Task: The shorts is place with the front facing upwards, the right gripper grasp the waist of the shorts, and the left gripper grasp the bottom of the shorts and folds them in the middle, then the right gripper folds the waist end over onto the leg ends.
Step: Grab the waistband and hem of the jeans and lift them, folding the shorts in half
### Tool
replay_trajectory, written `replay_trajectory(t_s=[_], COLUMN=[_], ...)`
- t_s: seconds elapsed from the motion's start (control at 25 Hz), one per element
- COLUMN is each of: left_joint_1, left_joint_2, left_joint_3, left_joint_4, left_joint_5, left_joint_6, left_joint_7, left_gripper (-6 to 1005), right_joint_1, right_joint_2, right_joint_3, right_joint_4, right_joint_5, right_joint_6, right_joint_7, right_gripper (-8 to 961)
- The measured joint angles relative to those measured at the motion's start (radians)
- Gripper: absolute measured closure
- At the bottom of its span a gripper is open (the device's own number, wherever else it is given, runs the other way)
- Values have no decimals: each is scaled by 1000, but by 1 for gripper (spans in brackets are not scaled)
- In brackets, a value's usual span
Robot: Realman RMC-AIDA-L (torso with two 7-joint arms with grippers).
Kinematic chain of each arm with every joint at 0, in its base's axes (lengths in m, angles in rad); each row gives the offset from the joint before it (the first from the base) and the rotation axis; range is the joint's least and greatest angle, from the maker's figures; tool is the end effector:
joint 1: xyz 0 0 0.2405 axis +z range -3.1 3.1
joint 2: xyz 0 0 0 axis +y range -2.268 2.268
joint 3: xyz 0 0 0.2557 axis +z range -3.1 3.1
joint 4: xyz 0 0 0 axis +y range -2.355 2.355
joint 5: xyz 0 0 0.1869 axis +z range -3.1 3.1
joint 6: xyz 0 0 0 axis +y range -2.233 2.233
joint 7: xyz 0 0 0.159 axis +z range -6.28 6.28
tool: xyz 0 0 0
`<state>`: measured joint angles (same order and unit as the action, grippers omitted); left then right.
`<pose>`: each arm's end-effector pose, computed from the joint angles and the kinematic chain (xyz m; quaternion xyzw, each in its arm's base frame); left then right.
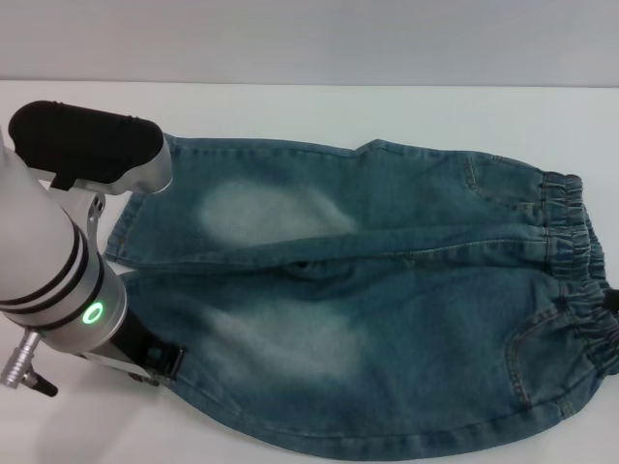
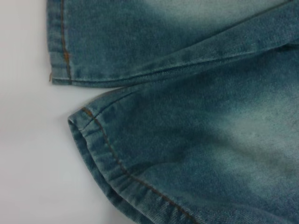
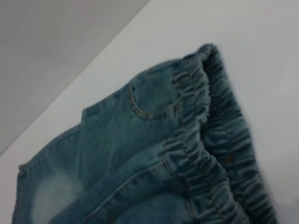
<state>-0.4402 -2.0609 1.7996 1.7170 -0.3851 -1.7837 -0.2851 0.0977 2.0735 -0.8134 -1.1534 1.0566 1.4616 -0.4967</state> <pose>-0.1931 0.2622 -0.0211 -0.7674 -0.5286 0.2511 0.2622 0.3401 0.2416 0.0490 -0.6282 0.7272 0.1939 0.1972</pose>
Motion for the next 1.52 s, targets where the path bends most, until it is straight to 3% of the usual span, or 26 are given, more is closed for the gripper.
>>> replay_trajectory(t_s=[0.36, 1.24, 1.52], left_joint_1=[-4, -23, -30], left_joint_2=[-1, -1, -1], left_joint_3=[0, -16, -16], left_joint_4=[-7, -31, -37], left_joint_5=[7, 4, 2], left_joint_6=[0, 18, 22], left_joint_7=[15, 36, 37], left_gripper=[899, 893, 891], right_joint_1=[-23, 20, 35], right_joint_2=[0, -1, -5], right_joint_3=[7, -10, -20], right_joint_4=[23, 80, 112], right_joint_5=[-6, 0, -3], right_joint_6=[-4, -7, -7], right_joint_7=[-11, -77, -99], right_gripper=[280, 285, 540])
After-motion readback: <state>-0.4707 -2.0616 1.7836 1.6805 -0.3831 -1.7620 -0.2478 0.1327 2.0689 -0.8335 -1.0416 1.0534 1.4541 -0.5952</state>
